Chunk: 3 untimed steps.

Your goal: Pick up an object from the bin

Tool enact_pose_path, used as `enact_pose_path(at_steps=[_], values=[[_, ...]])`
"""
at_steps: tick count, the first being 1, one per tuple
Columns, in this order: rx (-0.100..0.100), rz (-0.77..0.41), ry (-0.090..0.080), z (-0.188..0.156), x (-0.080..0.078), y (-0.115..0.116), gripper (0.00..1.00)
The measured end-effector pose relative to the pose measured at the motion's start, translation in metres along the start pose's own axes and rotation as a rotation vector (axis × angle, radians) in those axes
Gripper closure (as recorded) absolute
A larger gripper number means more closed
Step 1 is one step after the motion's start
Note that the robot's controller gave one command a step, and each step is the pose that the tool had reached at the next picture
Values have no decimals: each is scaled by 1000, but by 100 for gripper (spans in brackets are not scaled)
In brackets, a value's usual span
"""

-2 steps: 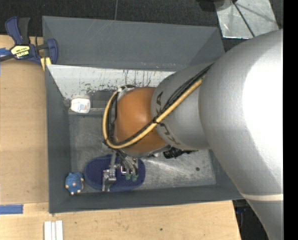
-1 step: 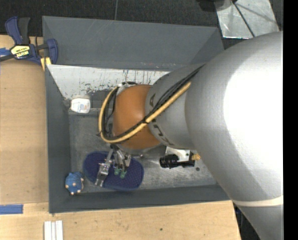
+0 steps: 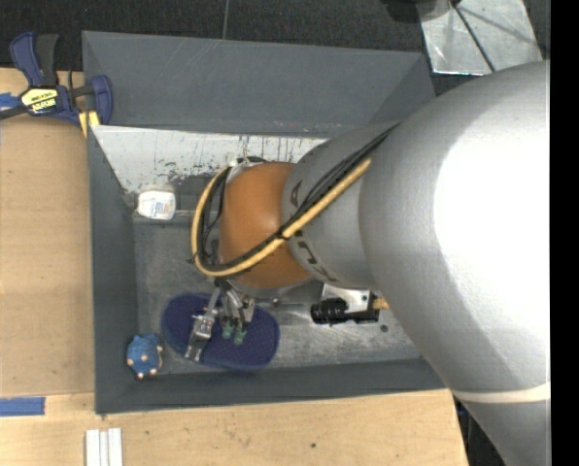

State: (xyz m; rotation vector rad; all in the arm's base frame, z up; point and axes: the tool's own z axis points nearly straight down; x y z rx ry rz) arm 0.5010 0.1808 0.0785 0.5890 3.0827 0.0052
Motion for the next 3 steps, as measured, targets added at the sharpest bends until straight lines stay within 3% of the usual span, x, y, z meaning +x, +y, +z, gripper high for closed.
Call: enact_pose_path(at_steps=[1,2,3], values=[[-5,1,-3,-2,-1,2,100],[0,0,-2,-39,-3,2,100],[-3,-1,-5,-125,-5,3,100]])
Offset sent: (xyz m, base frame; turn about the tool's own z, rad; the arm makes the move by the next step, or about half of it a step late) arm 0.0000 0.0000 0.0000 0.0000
